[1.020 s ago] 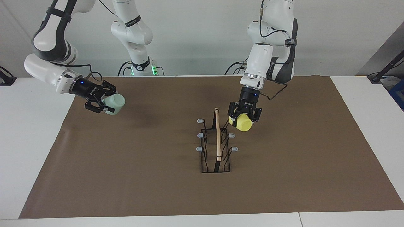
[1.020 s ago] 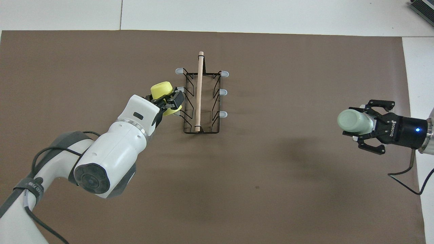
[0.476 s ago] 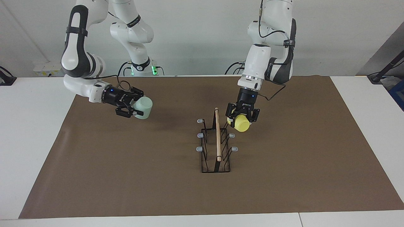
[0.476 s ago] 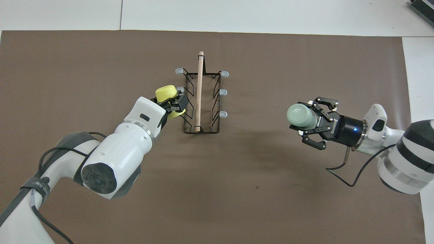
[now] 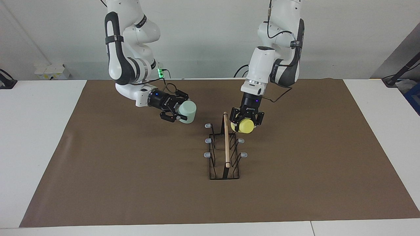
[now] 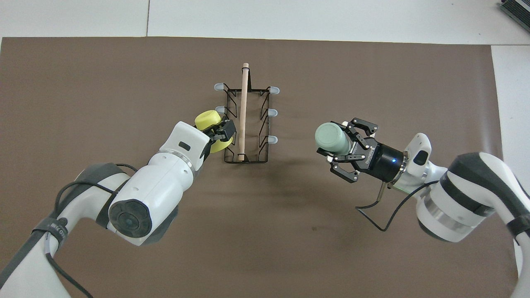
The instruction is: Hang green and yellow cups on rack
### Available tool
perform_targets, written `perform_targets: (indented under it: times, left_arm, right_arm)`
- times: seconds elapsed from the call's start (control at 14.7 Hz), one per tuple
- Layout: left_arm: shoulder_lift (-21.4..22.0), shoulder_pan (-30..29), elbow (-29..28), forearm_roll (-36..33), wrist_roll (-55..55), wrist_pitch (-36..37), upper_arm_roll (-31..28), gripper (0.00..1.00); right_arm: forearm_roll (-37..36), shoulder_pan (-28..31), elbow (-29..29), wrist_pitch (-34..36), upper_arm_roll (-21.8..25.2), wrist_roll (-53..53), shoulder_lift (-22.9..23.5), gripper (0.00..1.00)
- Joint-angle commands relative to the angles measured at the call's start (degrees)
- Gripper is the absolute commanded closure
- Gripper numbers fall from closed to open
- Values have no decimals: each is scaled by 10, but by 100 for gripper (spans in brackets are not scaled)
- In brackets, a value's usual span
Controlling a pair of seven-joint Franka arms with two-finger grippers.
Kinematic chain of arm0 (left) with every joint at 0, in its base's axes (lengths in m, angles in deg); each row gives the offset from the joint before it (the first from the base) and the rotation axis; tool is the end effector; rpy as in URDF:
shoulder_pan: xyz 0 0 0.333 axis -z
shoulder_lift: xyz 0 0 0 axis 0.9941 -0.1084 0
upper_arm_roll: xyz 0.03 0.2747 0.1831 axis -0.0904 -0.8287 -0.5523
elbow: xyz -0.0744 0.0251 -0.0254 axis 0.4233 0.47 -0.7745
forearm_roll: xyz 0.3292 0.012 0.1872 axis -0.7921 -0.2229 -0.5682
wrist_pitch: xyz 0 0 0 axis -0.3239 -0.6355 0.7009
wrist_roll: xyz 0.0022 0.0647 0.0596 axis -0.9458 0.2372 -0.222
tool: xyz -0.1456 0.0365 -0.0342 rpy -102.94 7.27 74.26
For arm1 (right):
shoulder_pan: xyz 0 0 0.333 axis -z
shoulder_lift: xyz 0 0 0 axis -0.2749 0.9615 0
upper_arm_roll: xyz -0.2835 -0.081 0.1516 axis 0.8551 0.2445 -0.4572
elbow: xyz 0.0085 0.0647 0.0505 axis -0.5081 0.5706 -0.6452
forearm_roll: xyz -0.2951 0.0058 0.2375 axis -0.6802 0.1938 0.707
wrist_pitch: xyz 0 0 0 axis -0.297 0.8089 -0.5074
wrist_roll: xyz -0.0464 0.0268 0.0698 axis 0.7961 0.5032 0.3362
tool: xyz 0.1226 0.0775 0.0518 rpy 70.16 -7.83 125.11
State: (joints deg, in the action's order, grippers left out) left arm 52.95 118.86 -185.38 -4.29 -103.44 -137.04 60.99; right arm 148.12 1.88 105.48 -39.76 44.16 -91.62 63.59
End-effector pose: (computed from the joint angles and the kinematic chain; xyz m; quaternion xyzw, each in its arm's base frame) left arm 0.5129 -0.2914 0.3944 0.9413 0.0724 0.2912 0.1545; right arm 0.5003 0.2254 0.3779 -0.6226 -0.3135 -0.5960 0.3985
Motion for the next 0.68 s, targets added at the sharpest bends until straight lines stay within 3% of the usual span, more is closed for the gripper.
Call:
perform_targets:
  times: [0.0, 0.07, 0.14, 0.27, 0.34, 0.61]
  left_arm:
    - [24, 18, -3, -9, -12, 58, -4, 100]
    - [24, 20, -3, -9, -12, 64, -4, 100]
    - [24, 20, -2, -9, -12, 68, -4, 82]
    - [25, 21, -1, -9, -11, 80, -3, 11]
    - [26, 21, 1, -9, -11, 89, -3, 0]
    - [25, 20, 16, -6, -10, 114, -2, 0]
  right_arm:
    - [76, -37, 12, -8, 3, -32, -5, 68]
    - [97, -50, 12, -10, 3, -37, -3, 68]
    - [113, -60, 11, -11, 3, -45, 3, 68]
    - [134, -61, -3, 8, 3, -90, 43, 66]
    - [134, -61, -13, 11, 4, -98, 57, 66]
    - [137, -61, -62, 39, 3, -139, 132, 64]
